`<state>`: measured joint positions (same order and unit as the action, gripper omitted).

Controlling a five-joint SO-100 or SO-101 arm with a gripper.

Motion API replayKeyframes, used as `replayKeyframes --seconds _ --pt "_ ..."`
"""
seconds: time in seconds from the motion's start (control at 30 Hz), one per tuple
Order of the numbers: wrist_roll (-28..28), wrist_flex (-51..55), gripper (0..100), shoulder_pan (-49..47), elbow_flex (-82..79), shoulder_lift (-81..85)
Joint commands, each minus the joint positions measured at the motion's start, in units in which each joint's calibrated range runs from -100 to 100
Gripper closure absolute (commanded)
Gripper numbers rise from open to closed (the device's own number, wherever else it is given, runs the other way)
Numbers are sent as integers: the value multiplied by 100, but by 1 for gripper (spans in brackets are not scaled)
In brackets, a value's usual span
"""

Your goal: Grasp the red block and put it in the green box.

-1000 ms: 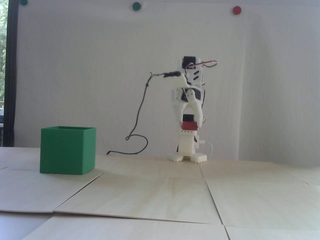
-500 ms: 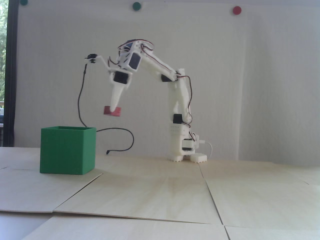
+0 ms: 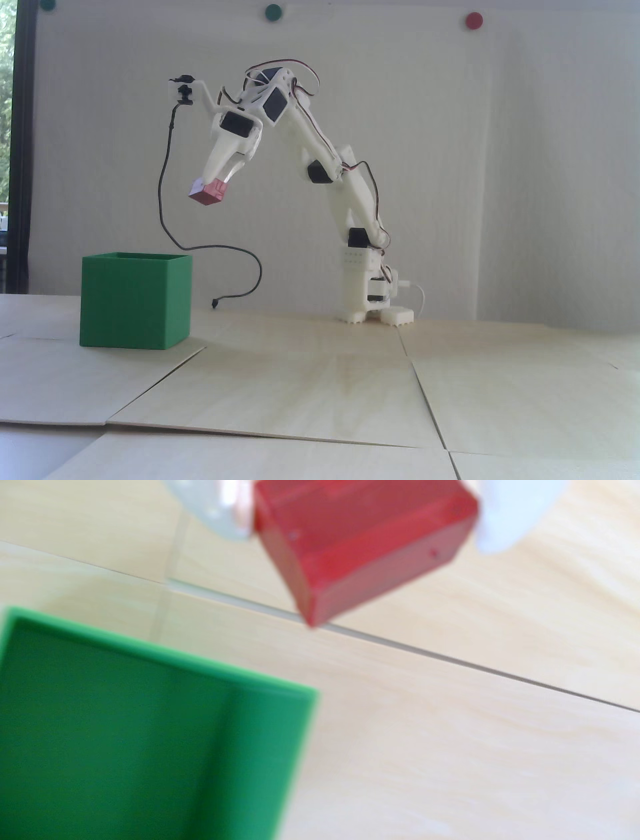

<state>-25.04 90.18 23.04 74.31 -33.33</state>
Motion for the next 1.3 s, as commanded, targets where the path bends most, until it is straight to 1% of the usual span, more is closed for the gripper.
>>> replayKeyframes --seconds 0.0,0.1,0.17,0.4,0.83,0.9,1.0,1.1,1.27 --pt "-46 -148 98 161 404 53" --pt "-208 231 98 297 58 37" --pt "-187 172 98 450 -110 29" --pt "-156 -738 98 981 -643 29" --pt "-130 -603 97 917 -643 29" --pt "-130 -603 93 876 -643 29" --pt "-119 -603 78 876 -634 29" --pt "-88 -603 68 876 -598 29" --pt "-88 -603 69 860 -572 37"
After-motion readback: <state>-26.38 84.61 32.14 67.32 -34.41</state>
